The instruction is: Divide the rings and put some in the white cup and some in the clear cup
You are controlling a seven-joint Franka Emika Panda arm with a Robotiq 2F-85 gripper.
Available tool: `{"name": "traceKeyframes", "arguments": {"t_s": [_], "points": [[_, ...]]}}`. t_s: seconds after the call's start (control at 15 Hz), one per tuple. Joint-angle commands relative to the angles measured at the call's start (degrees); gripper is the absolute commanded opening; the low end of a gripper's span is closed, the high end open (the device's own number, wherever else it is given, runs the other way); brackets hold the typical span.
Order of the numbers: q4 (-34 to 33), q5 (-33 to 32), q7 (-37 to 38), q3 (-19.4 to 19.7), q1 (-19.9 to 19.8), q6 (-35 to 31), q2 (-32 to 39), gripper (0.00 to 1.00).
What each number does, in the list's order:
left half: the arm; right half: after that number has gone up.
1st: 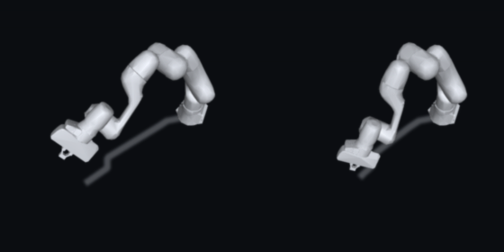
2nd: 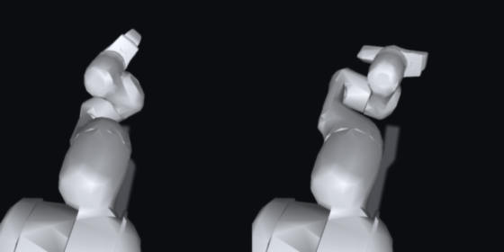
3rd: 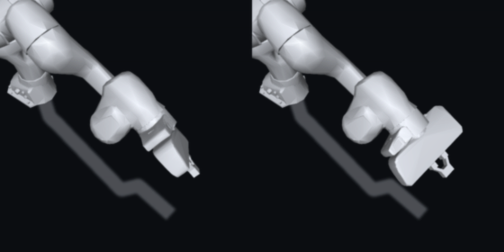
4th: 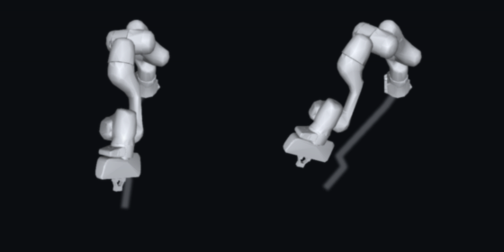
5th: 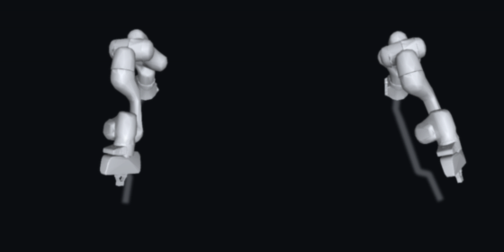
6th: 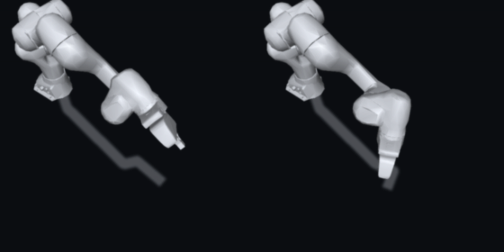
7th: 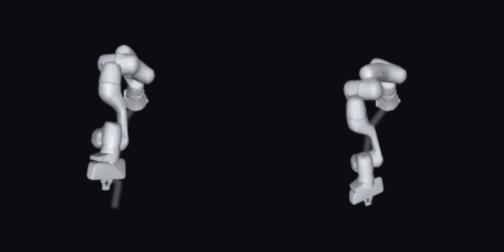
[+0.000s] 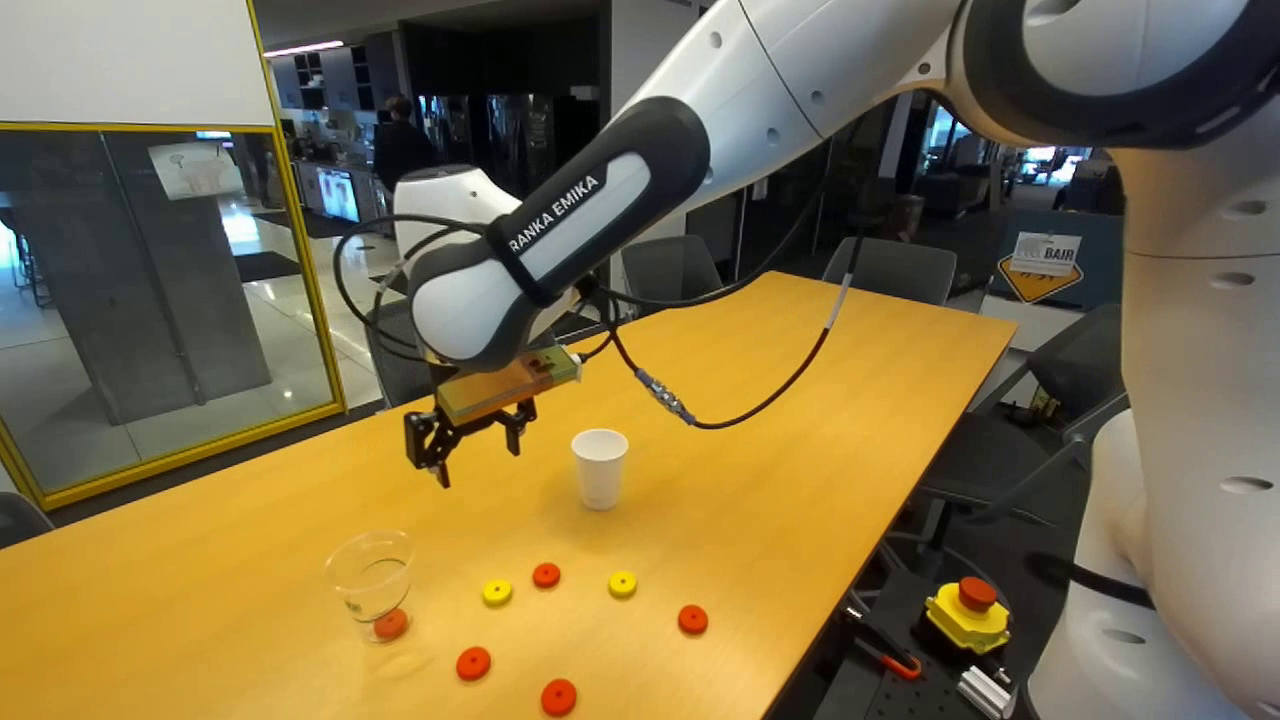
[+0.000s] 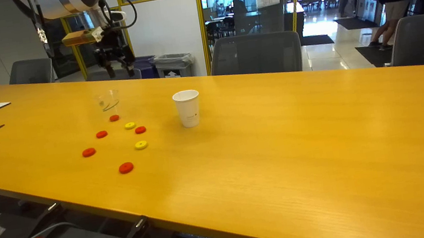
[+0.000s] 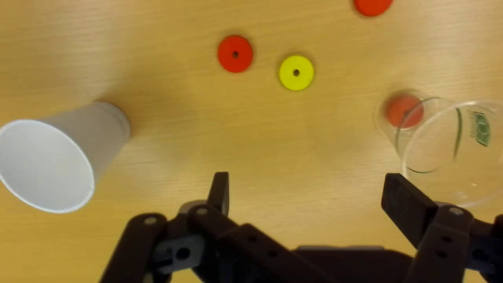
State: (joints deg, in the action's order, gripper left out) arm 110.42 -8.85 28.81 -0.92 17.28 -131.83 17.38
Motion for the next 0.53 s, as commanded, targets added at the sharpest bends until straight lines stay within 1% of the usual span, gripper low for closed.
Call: {"name": "traceKeyframes", "arguments": {"t_s": [0.0,0.27,0.47], "points": [[8.43,0.87,1.68,-0.06,-2.96,-4.59,-2.38,1.0],[12.21,2.62,1.4,-0.17,-5.02,-9.86,0.29,1.0],[13.98,7.03,-0.55,-1.19,-6.11,-14.58,2.2,1.0]]}}
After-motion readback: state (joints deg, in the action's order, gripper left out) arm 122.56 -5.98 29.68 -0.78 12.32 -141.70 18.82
